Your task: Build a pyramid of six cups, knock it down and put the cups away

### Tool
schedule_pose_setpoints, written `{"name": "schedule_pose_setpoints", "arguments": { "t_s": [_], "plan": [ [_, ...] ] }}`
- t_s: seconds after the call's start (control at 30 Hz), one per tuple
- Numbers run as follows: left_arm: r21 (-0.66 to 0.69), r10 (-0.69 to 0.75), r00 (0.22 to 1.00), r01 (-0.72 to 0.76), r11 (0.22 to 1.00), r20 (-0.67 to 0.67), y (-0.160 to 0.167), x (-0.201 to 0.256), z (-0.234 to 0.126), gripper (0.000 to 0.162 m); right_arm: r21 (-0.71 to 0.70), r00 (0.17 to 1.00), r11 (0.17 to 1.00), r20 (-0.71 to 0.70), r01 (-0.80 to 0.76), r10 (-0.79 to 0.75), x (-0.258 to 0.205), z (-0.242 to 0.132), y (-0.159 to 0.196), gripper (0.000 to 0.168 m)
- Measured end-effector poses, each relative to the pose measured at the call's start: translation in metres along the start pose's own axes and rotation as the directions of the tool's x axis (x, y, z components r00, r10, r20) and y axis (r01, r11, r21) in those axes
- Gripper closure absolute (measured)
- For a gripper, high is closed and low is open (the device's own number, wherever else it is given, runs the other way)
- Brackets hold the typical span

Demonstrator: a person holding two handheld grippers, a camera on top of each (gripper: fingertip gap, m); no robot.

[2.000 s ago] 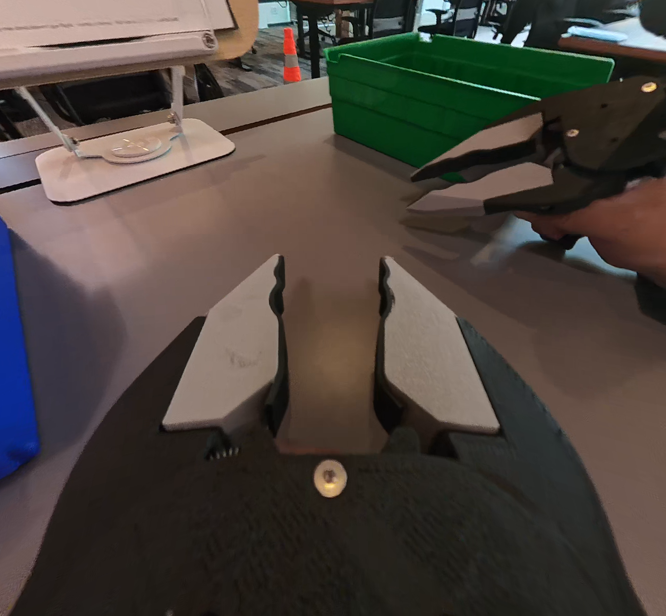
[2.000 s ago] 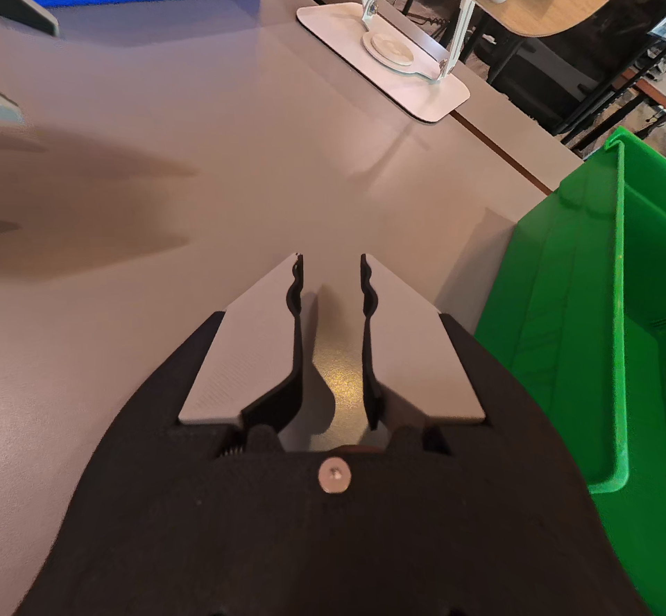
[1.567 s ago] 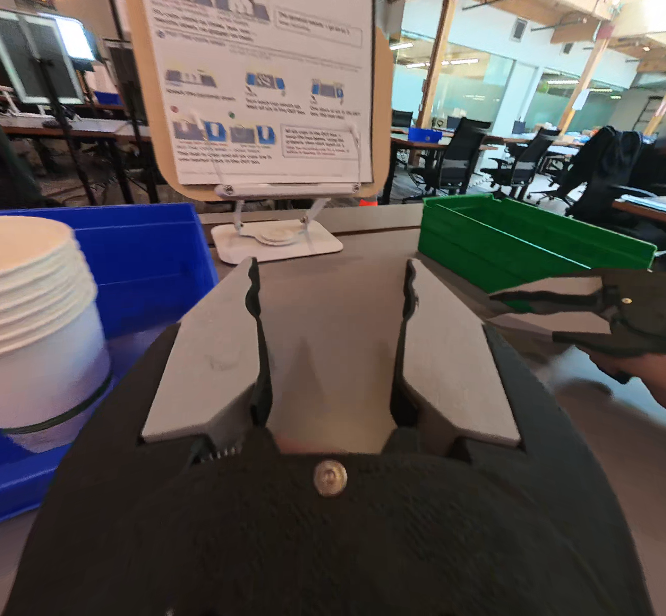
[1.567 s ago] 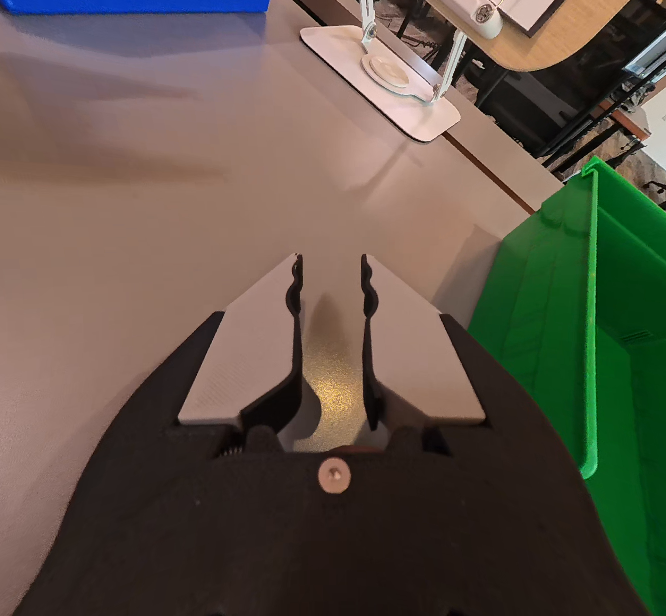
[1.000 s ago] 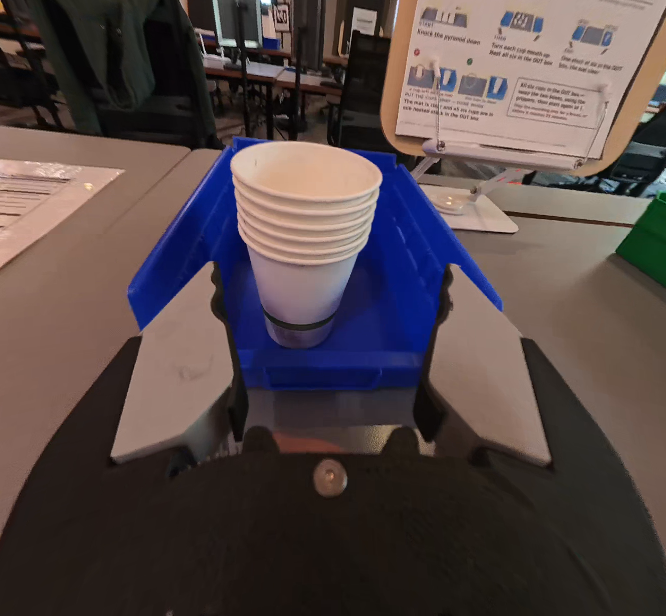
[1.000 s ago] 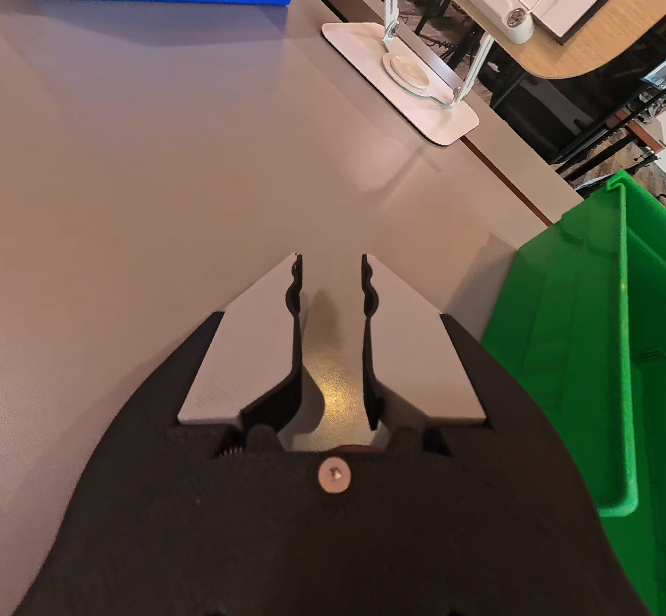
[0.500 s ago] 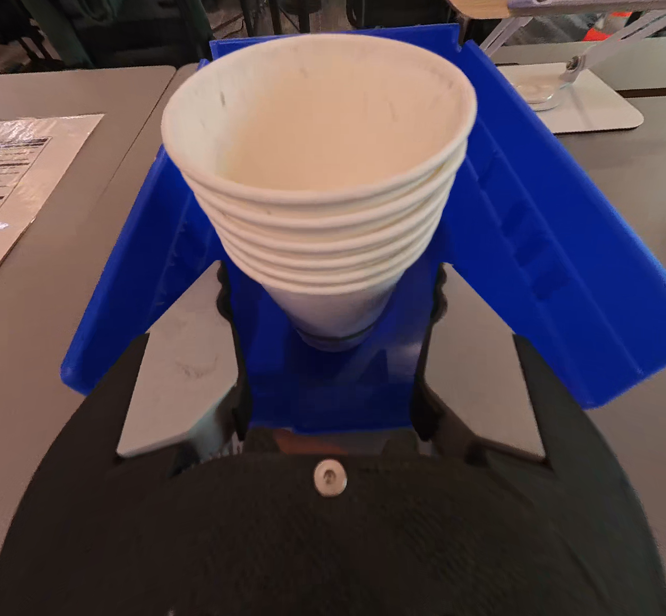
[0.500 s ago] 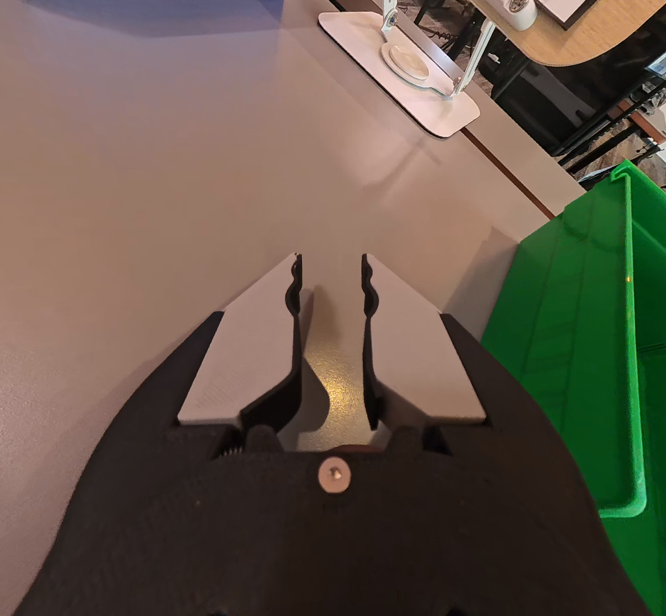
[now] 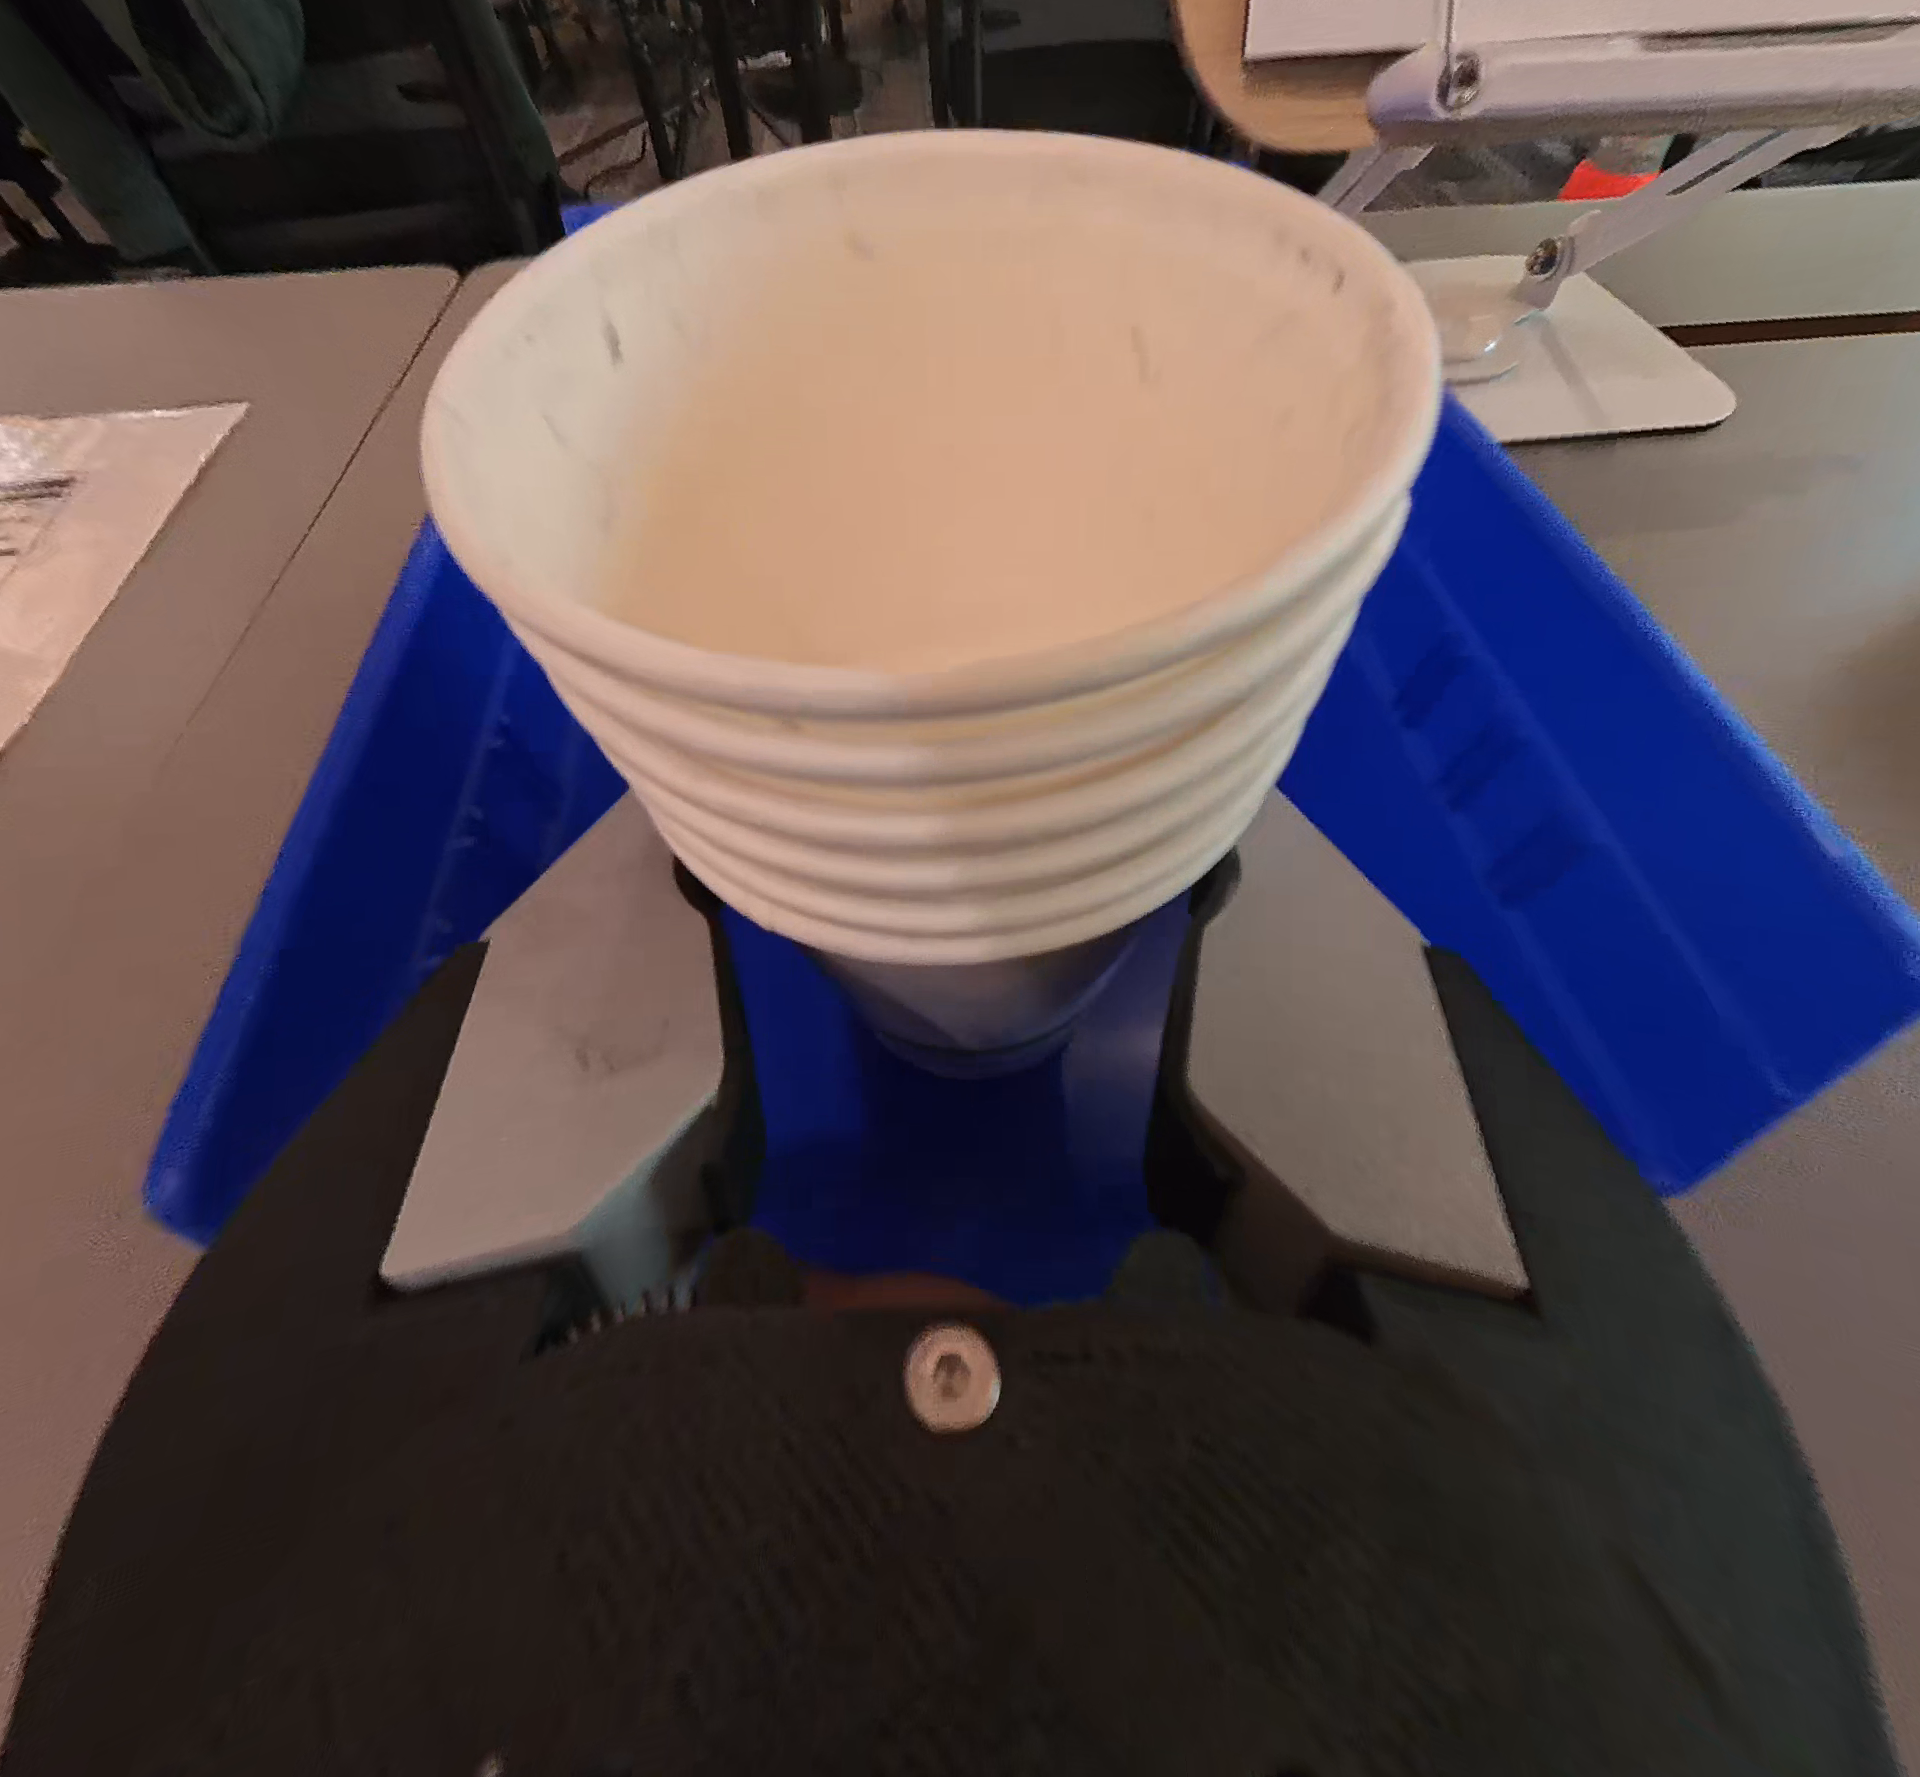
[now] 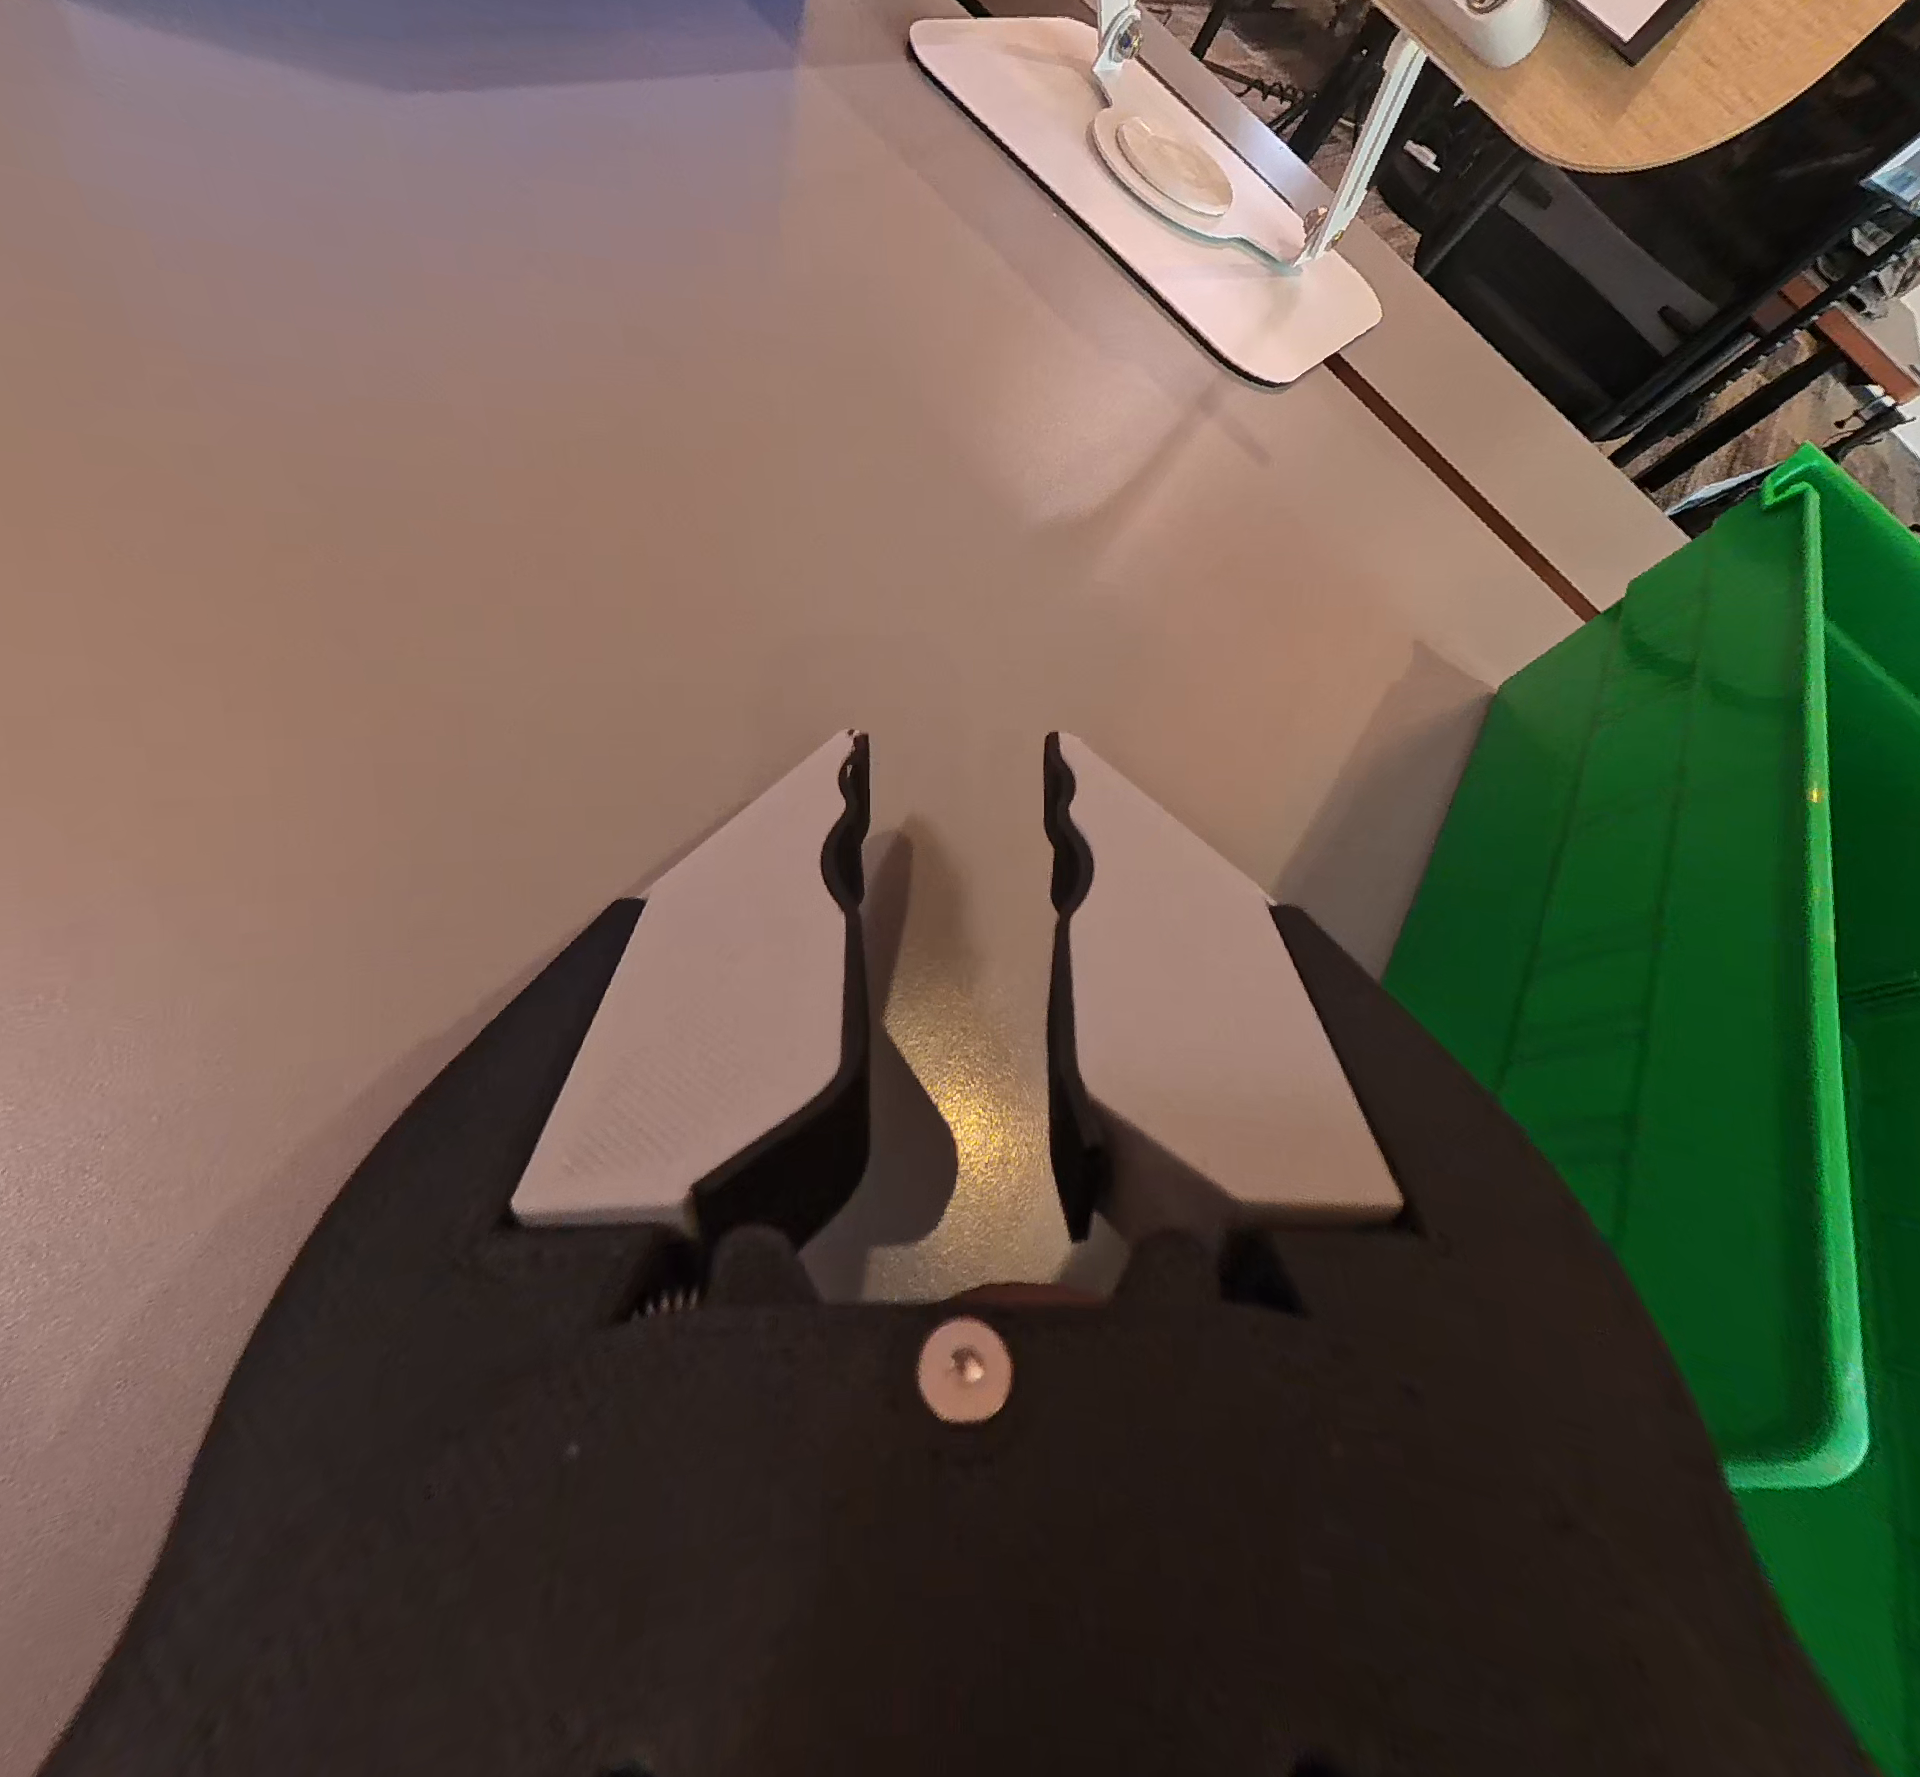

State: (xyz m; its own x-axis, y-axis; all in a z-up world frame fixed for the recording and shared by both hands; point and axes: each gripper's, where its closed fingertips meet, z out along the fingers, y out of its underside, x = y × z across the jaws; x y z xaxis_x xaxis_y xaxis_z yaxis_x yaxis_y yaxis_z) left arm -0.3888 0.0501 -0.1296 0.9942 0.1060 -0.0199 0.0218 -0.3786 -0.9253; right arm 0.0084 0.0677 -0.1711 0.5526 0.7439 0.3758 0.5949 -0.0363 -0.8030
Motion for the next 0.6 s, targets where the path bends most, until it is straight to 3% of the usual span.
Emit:
{"name": "schedule_pose_setpoints", "arguments": {
  "t_s": [0.23, 0.43, 0.6],
  "plan": [
    [0.15, 0.037, 0.997, -0.025, 0.988, -0.073, -0.053, 0.018, -0.05, 0.07, 0.001, 1.0, 1.0, -0.002, 0.008, -0.008, 0.0, 0.0, 0.0, 0.138],
    [0.258, 0.134, 0.961, -0.069, 0.964, -0.241, -0.087, 0.086, -0.094, 0.07, 0.006, 1.0, 1.0, -0.008, 0.009, -0.009, 0.001, -0.001, -0.001, 0.138],
    [0.287, 0.19, 0.927, -0.096, 0.953, -0.323, -0.087, 0.138, -0.102, 0.069, 0.023, 1.0, 1.0, -0.015, 0.003, -0.002, 0.004, -0.004, -0.004, 0.138]
  ]
}}
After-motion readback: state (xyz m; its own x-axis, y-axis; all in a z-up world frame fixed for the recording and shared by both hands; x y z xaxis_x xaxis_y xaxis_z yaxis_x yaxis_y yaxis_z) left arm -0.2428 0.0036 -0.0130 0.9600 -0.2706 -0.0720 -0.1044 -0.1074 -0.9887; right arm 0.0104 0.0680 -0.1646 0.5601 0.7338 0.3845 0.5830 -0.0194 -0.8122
